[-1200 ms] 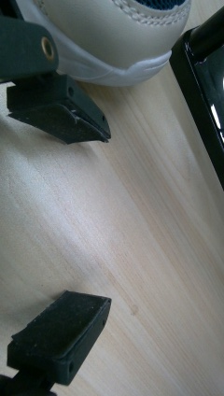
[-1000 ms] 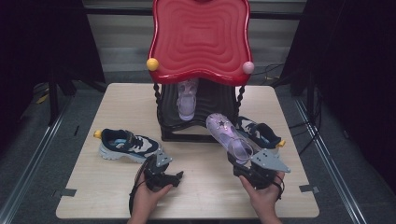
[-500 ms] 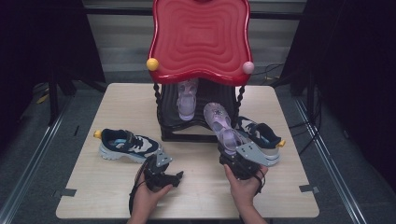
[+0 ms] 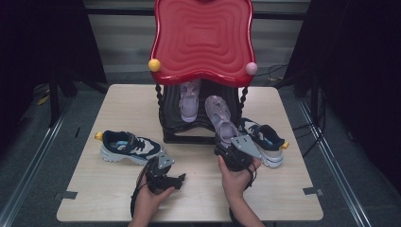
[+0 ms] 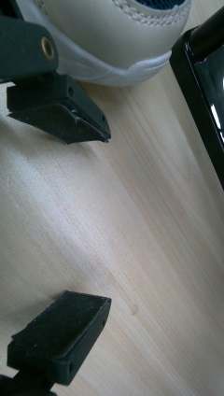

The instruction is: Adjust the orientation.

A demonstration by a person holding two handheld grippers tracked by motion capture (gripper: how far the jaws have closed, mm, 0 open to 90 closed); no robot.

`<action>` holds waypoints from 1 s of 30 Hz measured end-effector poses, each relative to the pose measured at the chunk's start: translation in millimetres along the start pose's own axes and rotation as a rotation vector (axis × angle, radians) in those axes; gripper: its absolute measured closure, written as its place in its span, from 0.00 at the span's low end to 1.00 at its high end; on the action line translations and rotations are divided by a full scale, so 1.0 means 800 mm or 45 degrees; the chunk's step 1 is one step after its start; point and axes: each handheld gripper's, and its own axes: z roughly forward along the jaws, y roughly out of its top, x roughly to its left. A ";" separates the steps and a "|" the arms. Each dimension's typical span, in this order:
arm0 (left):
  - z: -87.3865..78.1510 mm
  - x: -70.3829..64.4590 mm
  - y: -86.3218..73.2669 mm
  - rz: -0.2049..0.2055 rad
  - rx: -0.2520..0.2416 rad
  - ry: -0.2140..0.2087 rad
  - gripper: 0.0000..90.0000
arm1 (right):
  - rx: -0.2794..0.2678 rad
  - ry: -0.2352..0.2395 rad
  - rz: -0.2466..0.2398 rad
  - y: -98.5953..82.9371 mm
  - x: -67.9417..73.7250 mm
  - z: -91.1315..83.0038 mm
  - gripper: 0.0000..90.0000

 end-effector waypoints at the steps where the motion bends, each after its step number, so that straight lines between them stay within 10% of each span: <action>1: 0.000 0.000 0.000 0.000 0.000 0.000 0.18 | 0.002 -0.004 -0.007 0.001 0.001 0.002 0.42; 30: 0.000 0.000 0.000 0.001 0.000 0.002 0.18 | -0.008 -0.155 0.076 0.041 0.026 0.070 0.41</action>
